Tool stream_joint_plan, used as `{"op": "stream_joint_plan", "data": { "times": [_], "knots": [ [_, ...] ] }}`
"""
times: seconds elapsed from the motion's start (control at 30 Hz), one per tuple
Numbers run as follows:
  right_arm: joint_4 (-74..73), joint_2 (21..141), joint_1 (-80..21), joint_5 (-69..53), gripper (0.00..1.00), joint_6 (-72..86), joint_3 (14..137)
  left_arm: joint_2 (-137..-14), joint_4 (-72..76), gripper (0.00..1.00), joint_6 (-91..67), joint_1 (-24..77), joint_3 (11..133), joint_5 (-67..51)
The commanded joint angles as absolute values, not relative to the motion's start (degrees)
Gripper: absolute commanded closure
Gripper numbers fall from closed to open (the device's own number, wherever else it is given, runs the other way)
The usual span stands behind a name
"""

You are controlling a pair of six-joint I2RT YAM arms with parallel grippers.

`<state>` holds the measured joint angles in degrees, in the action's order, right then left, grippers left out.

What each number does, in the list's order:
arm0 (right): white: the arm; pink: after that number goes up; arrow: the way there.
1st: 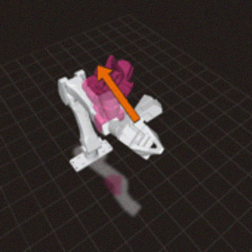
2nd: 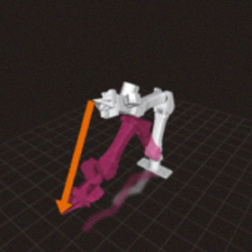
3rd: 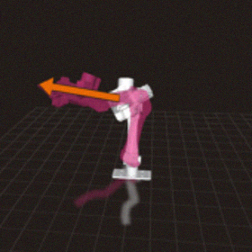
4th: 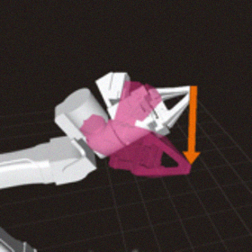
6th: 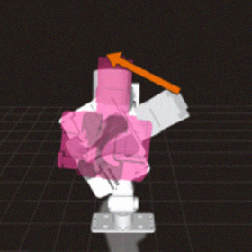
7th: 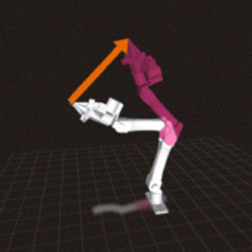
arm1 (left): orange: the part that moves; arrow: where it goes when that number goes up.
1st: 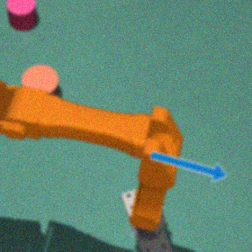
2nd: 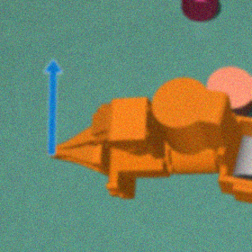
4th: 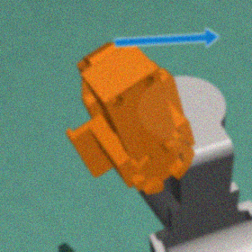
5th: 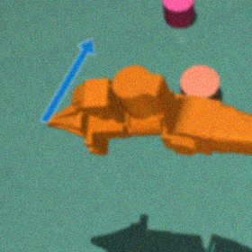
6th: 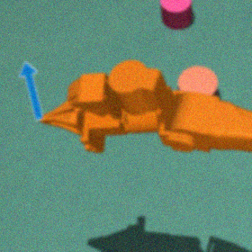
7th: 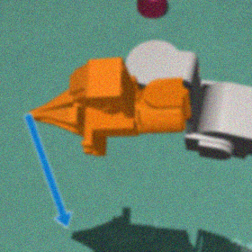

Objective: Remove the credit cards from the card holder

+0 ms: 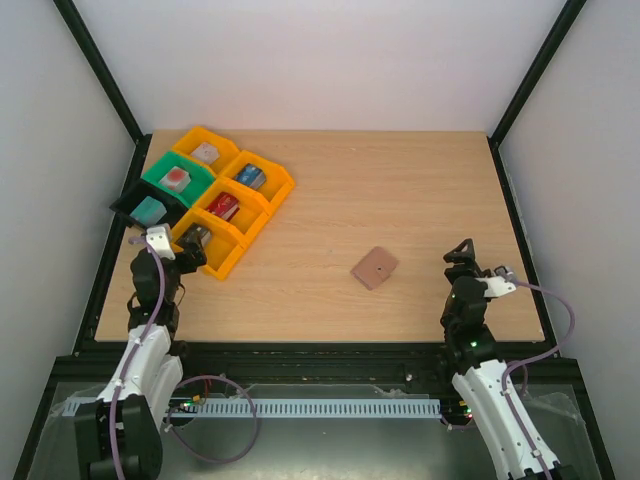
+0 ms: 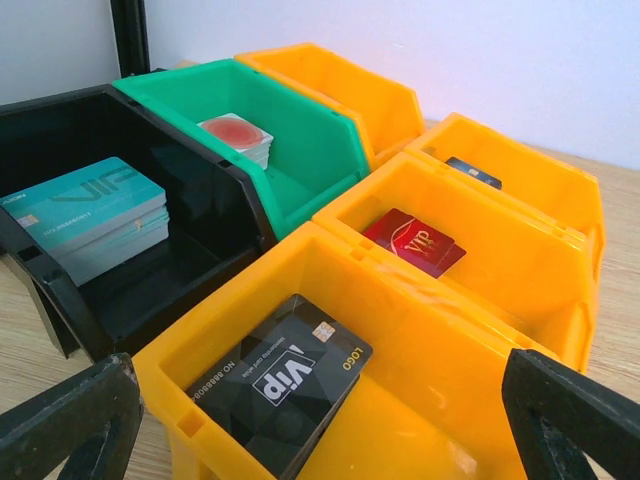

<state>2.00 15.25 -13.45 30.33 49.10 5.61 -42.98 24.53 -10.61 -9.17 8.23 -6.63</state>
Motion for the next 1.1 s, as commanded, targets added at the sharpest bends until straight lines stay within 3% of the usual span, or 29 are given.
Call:
{"op": "stream_joint_plan", "data": {
  "times": [0.0, 0.23, 0.5, 0.63, 0.8, 1.07],
  "knots": [
    [-0.8, 15.7, -13.3, 36.5, 0.01, 55.5, 5.8, -42.3, 26.7, 0.01, -10.1, -10.2, 7.8, -10.6],
    [10.9, 15.6, -13.3, 19.8, 0.01, 38.8, 6.1, -40.3, 25.9, 0.01, -12.8, -11.5, 10.0, -16.6],
    [24.7, 21.7, -13.3, 6.1, 0.01, 32.6, 10.2, -41.9, 24.2, 0.01, -30.1, -10.7, 19.2, -37.2],
    [10.5, 37.7, -13.3, 0.7, 0.04, 32.2, 23.2, -41.7, 17.2, 0.01, -31.2, -7.0, 20.7, -35.3],
    [-8.0, 56.1, -13.3, 1.0, 0.25, 34.5, 36.8, -40.8, 13.8, 0.01, -29.8, -2.6, 19.4, -35.0],
    [-13.1, 71.2, -13.3, -10.9, 0.29, 40.8, 36.0, -37.9, 17.4, 0.00, -32.1, -2.5, 14.8, -35.0]
  ]
}}
